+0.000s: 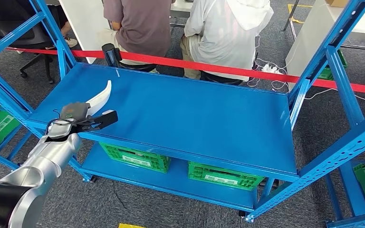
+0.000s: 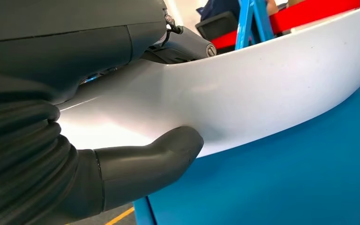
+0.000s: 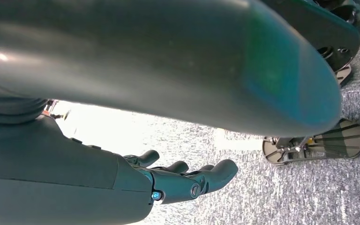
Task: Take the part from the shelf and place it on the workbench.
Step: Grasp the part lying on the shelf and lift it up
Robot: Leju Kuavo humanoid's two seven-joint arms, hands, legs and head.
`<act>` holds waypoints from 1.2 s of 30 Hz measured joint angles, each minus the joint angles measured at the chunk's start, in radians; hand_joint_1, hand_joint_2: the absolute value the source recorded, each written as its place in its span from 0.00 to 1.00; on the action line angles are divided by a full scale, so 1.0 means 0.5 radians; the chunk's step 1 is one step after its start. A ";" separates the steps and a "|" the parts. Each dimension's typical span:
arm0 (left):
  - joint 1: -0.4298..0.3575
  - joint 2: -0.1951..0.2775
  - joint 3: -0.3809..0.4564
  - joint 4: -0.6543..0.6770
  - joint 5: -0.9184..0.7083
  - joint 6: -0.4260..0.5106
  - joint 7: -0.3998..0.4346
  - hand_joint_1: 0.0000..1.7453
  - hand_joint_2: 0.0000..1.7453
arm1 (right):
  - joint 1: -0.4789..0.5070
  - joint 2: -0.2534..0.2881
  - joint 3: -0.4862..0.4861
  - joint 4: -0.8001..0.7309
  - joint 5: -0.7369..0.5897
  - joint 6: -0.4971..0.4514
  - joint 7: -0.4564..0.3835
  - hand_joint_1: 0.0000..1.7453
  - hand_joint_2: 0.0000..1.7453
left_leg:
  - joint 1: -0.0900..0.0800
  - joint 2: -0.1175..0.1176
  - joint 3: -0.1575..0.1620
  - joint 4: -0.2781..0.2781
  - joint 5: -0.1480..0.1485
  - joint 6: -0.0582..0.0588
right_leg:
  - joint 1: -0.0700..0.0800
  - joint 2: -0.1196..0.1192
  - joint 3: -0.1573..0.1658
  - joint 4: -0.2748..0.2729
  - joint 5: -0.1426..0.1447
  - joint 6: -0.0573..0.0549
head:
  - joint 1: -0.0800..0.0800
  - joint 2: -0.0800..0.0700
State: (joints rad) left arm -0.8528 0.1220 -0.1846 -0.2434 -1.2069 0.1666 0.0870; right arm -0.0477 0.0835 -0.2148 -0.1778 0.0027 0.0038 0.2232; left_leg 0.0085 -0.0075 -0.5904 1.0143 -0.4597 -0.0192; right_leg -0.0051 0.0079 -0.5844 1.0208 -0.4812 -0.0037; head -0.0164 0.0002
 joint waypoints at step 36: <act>-0.115 -0.235 0.235 -0.358 1.028 0.322 -1.105 1.00 1.00 | 0.017 0.001 -0.092 0.000 -0.043 -0.033 -0.034 0.00 0.00 | 0.000 0.000 -0.003 0.000 0.000 0.000 | -0.001 0.000 -0.003 0.000 0.000 0.000 | 0.000 0.000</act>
State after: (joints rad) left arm -0.9103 0.0045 -0.0670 -0.4223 -0.6931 0.3274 -0.4657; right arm -0.0391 0.0839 -0.2606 -0.1778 -0.0186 -0.0128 0.2062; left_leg 0.0083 -0.0074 -0.5918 1.0144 -0.4599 -0.0191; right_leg -0.0055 0.0077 -0.5859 1.0207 -0.4811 -0.0037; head -0.0163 0.0002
